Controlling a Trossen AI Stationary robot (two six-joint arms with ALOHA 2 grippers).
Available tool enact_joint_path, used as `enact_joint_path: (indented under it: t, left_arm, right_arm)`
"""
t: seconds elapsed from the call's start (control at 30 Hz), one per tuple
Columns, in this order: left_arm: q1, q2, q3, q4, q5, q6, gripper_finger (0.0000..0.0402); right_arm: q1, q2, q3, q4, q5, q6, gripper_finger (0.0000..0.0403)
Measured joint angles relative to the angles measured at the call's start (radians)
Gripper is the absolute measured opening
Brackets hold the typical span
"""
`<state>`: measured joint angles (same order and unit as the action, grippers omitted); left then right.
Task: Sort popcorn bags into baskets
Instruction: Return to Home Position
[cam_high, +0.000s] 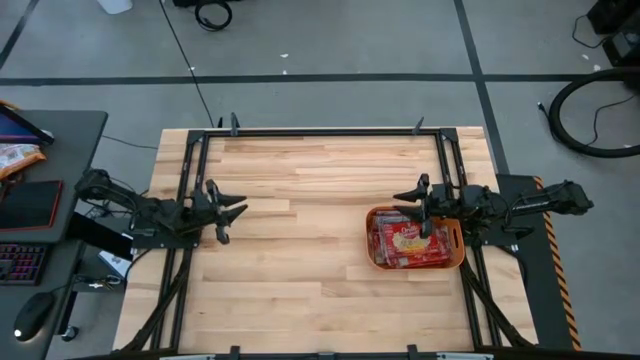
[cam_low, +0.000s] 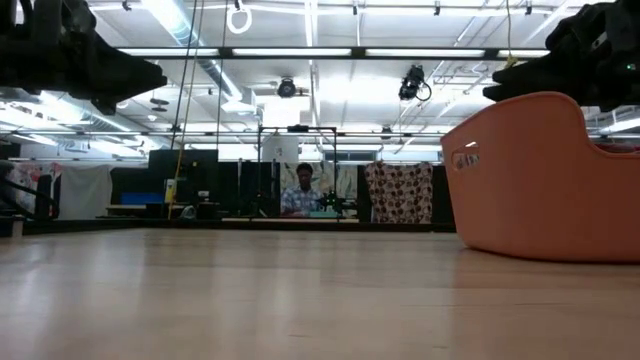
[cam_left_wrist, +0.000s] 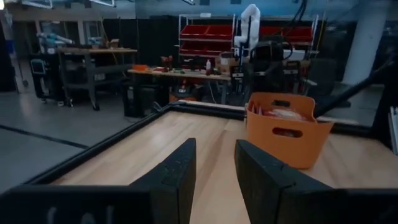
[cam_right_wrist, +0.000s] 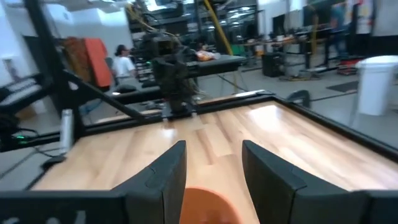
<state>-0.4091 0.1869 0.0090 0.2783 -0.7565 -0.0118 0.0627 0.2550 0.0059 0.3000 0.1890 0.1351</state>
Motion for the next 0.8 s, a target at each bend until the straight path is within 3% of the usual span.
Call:
enact_joint_path:
  t: [0.3, 0.5, 0.8]
  left_arm:
    - [0.000, 0.002, 0.000, -0.029, 0.009, 0.072, 0.0117]
    - [0.000, 0.005, 0.000, -0.200, 0.028, 0.119, 0.0117]
    - [0.002, 0.055, -0.001, -0.137, 0.041, 0.047, 0.0117]
  right_arm:
    - [0.000, 0.000, 0.000, 0.005, 0.231, -0.017, 0.0160]
    - [0.000, 0.000, 0.000, 0.005, 0.236, 0.000, 0.0160]
    - [0.000, 0.000, 0.000, 0.005, 0.235, 0.000, 0.0160]
